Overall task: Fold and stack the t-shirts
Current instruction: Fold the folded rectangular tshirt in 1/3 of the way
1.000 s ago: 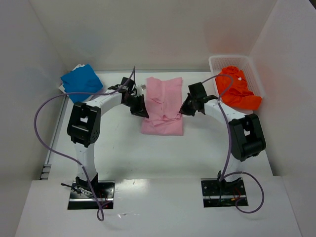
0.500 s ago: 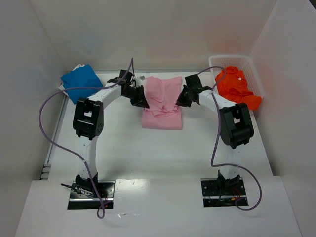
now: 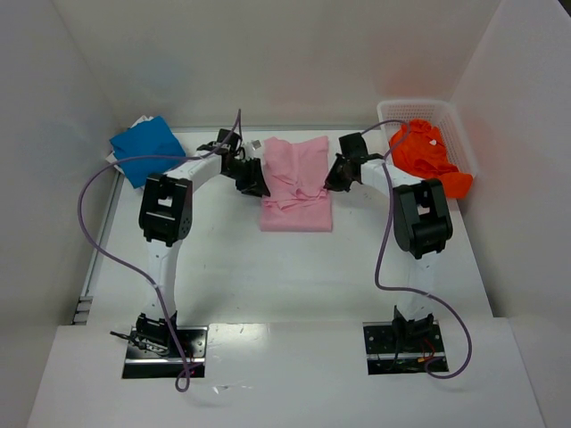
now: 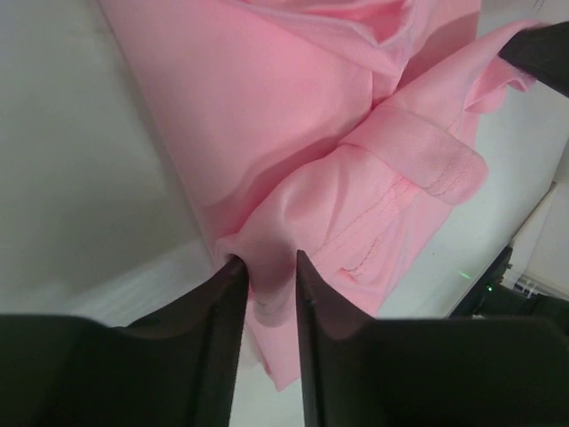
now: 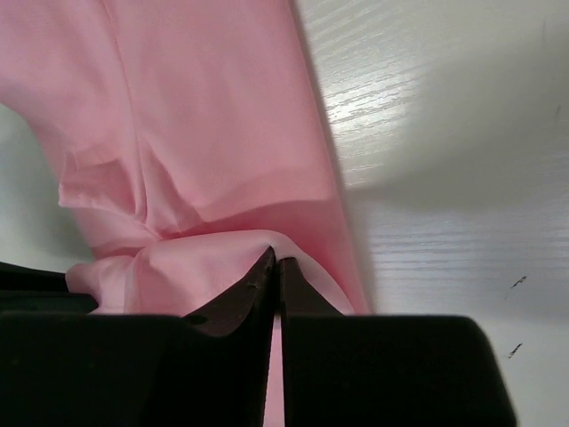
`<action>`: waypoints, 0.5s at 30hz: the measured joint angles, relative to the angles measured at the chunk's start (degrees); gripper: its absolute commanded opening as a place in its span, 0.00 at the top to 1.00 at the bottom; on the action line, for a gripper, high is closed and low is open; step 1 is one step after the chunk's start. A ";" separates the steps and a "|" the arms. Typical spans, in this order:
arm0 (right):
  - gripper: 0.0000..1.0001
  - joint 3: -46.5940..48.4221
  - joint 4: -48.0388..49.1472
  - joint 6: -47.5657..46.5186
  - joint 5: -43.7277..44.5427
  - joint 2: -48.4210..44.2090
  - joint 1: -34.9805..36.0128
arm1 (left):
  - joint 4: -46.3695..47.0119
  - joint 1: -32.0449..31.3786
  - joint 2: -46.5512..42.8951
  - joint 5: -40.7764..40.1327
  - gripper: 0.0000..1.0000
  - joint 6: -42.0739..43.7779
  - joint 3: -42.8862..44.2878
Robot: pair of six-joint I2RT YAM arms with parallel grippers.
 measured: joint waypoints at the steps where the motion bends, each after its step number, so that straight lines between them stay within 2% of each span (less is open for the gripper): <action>1: 0.82 0.02 -0.02 -0.20 -0.02 0.17 -0.09 | 0.00 0.24 0.17 -0.04 0.60 0.00 0.48; 3: 0.63 0.09 0.02 -0.46 -0.02 0.28 -0.20 | 0.20 0.76 0.35 -0.07 0.50 0.02 1.27; 4: 0.47 0.11 0.04 -0.48 -0.02 0.28 -0.22 | 0.33 1.03 0.35 -0.11 0.46 0.20 1.55; 8: 0.32 0.37 0.22 -2.08 -0.13 0.26 -0.26 | 0.46 1.81 0.33 0.00 0.33 0.46 3.85; 12: 0.33 0.55 0.15 -3.23 -0.61 -0.90 -0.26 | 1.05 2.25 -0.46 0.09 0.22 1.95 4.85; 14: 0.40 -0.31 0.74 -3.61 -1.75 -3.02 -0.26 | 1.44 2.25 -2.03 0.68 0.21 2.73 3.91; 15: 0.48 -1.11 1.09 -3.72 -2.58 -4.50 -0.26 | 1.62 2.21 -3.39 1.07 0.21 3.23 2.71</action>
